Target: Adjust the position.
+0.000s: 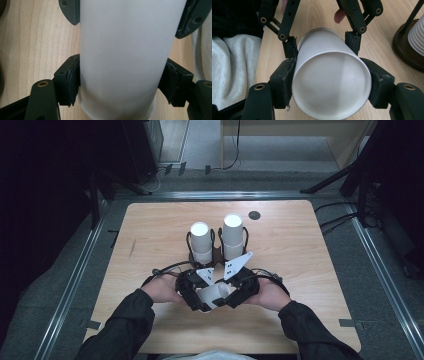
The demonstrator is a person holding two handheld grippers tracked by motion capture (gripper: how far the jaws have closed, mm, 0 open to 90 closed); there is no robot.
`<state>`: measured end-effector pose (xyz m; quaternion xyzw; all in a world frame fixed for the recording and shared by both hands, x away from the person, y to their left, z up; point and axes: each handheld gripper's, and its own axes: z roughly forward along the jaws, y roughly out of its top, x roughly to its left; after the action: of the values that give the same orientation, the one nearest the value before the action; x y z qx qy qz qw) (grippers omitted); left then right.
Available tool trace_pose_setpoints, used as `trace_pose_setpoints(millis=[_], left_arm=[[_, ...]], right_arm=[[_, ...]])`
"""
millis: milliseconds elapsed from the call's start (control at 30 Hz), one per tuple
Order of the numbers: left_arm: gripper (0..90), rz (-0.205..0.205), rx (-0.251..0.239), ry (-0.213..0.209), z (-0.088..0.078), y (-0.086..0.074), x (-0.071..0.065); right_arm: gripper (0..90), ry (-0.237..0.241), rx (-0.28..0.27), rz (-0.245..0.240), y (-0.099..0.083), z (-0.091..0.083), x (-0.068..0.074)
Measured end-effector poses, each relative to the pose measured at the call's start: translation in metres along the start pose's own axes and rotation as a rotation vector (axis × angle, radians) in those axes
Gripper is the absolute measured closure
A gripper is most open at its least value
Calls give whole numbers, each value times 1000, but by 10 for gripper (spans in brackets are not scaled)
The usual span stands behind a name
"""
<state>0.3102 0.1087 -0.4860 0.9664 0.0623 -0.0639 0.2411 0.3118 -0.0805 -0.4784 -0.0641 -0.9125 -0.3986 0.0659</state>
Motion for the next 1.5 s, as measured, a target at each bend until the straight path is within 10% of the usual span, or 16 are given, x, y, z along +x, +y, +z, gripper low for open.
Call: trace_pose_setpoints(millis=[333, 1500], left_arm=[[93, -76, -124, 9, -6, -2, 4], [174, -99, -484, 40, -31, -15, 1]], right_arm=[[336, -15, -9, 19, -1, -10, -4], [335, 27, -286, 95, 1, -53, -9]])
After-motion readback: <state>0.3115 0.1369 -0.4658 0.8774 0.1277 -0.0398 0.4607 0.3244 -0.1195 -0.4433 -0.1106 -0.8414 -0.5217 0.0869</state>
